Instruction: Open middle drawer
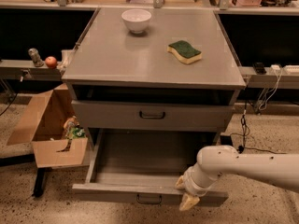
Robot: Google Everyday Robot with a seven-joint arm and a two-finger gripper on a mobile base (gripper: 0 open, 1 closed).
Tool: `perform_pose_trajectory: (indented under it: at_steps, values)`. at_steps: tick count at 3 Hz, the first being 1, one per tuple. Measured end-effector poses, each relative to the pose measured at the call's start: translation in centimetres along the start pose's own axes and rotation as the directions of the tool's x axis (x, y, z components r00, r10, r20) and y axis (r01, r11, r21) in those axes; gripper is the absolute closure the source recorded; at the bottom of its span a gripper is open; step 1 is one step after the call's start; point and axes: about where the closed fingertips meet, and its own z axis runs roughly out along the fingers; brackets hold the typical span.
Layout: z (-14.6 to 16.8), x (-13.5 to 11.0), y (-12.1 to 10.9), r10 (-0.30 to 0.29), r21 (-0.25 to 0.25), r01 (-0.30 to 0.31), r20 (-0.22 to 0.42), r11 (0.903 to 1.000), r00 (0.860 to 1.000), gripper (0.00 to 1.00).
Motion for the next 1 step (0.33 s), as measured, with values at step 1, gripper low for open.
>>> perform_pose_trajectory:
  at_steps: [1]
  values:
    - [0.00,0.00,0.00,0.000,0.000,0.000,0.000,1.0000,1.000,0.00]
